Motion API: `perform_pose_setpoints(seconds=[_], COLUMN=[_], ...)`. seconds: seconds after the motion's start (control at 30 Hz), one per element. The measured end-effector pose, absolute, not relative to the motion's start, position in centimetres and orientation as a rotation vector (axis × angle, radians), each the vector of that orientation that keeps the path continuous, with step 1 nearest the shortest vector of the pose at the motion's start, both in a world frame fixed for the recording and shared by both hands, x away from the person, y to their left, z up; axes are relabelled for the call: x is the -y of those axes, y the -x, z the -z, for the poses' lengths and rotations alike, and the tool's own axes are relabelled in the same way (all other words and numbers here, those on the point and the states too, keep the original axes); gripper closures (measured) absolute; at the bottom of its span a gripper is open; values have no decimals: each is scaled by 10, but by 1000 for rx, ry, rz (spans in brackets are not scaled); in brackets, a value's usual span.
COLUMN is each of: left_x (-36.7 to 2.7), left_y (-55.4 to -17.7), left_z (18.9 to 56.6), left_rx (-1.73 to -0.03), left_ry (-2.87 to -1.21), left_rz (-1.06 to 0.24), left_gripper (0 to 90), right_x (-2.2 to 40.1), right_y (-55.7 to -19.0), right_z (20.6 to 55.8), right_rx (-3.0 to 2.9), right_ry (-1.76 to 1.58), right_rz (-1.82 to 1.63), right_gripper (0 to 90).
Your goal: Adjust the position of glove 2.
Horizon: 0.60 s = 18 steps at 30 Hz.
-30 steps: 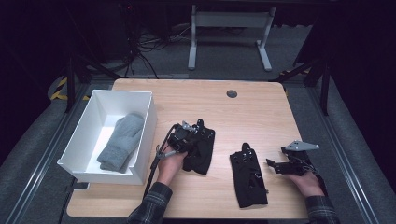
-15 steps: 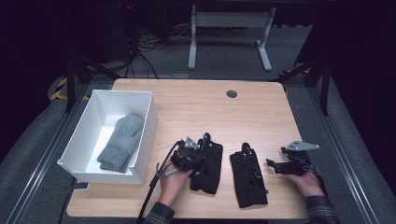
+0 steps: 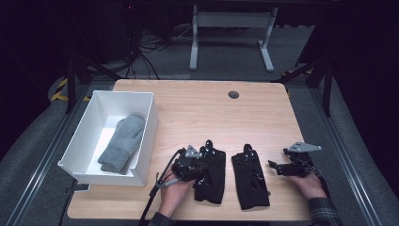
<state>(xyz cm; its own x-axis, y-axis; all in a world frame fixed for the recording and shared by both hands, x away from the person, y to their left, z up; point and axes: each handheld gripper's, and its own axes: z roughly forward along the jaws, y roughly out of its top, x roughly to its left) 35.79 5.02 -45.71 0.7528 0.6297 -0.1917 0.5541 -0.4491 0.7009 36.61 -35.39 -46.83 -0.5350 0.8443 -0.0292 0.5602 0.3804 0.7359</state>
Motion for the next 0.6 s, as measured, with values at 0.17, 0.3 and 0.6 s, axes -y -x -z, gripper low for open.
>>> perform_pose_setpoints(seconds=[0.17,0.3,0.6], left_x=[-59,-60,-59], left_y=[-361,-363,-362], left_z=[456,461,467], left_rx=[-924,-935,-939], left_ry=[-2151,-2156,-2155], left_rz=[-135,-123,-115], left_gripper=[688,667,761], right_x=[354,354,354], right_y=[-366,-366,-366], right_z=[468,468,468], right_rx=[-2244,-2244,-2245], right_ry=[-1215,-1214,-1215], right_rz=[-963,-963,-963], right_gripper=[136,135,135])
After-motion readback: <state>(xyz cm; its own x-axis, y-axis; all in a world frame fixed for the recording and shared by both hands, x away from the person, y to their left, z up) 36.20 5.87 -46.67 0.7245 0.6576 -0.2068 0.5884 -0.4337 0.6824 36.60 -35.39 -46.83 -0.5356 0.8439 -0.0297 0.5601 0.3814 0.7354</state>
